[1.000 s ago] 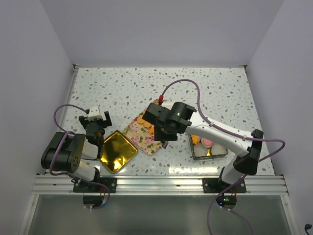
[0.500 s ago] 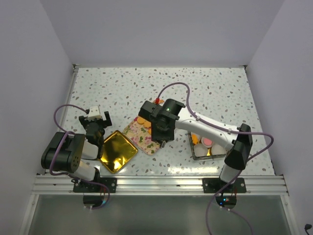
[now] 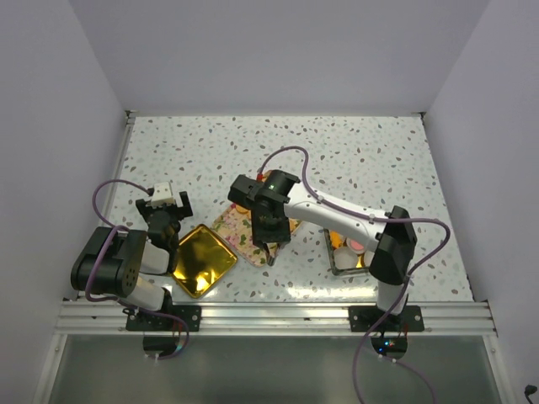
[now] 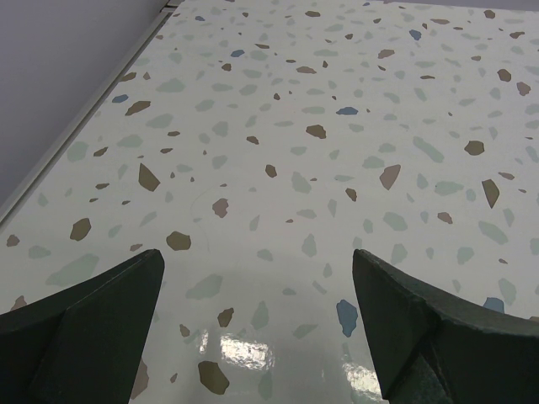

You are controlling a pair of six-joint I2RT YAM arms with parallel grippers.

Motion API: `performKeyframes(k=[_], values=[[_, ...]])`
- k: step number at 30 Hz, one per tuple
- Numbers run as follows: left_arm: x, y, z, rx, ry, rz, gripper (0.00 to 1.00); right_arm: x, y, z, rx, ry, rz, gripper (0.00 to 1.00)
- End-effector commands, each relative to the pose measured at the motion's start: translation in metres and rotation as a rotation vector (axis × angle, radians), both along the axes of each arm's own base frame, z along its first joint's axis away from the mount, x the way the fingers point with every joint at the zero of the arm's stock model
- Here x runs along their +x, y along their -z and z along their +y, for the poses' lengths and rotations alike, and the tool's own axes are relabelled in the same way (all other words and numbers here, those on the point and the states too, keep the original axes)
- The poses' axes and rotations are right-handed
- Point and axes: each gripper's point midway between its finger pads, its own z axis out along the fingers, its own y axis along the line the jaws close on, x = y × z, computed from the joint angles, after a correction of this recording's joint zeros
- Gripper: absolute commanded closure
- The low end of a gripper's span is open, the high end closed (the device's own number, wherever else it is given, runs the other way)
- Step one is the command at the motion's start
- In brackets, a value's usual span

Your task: Pack the cookies

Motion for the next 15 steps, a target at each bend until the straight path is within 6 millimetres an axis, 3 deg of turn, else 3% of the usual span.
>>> performKeyframes(k=[1,9,15], values=[[0.011,-0.036,0.003,0.001,-0.020,-0.141,0.00,0.010,-0.009,0.012,0.051,-0.004,-0.012,0.52],[0.011,-0.037,0.003,0.001,-0.021,-0.143,0.00,0.013,-0.009,0.026,0.100,-0.020,0.014,0.55],[0.011,-0.037,0.003,0.002,-0.021,-0.144,0.00,-0.004,-0.006,0.018,0.082,-0.036,0.052,0.55]])
